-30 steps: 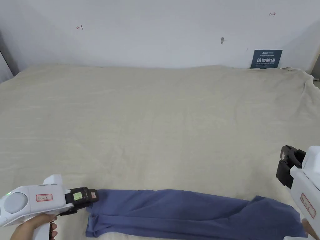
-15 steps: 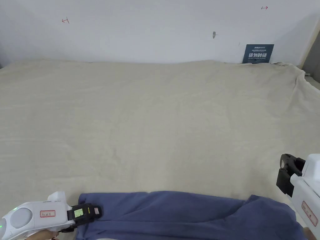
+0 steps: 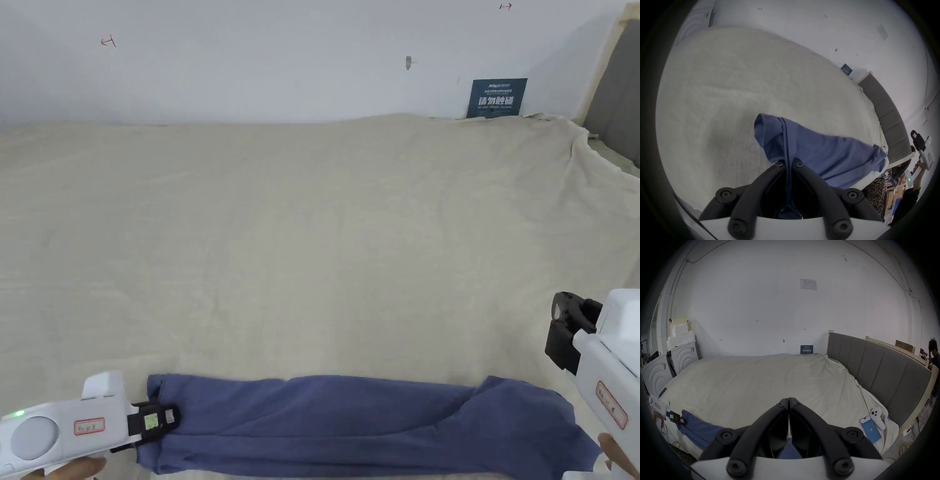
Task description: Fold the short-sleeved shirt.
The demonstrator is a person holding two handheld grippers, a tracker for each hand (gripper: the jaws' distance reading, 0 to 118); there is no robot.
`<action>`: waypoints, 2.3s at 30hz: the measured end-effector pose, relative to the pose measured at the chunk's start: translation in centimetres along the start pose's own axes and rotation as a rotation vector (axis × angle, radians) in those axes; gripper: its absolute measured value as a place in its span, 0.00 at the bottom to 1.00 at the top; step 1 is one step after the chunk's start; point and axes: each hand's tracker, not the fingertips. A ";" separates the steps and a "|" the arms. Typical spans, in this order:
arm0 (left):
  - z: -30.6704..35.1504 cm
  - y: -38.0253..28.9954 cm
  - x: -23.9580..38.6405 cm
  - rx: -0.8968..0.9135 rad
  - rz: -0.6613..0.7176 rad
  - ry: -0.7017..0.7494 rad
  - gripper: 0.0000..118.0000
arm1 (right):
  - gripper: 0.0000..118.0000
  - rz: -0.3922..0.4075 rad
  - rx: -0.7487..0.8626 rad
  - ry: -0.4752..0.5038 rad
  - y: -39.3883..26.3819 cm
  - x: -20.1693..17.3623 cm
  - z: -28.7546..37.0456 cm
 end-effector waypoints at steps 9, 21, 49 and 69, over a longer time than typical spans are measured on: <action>7.2 1.4 -1.2 0.083 0.019 0.076 0.02 | 0.00 -0.016 0.034 0.022 1.0 0.1 0.2; 9.2 1.4 4.1 0.089 0.005 0.195 0.02 | 0.00 -0.031 0.043 0.046 0.9 0.8 1.1; -12.1 -3.8 21.3 -0.241 -0.261 0.126 0.20 | 0.00 -0.011 0.009 0.040 -0.3 2.5 2.0; 2.0 0.5 17.6 0.246 -0.216 0.140 0.55 | 0.00 -0.013 0.011 0.083 0.1 0.9 1.8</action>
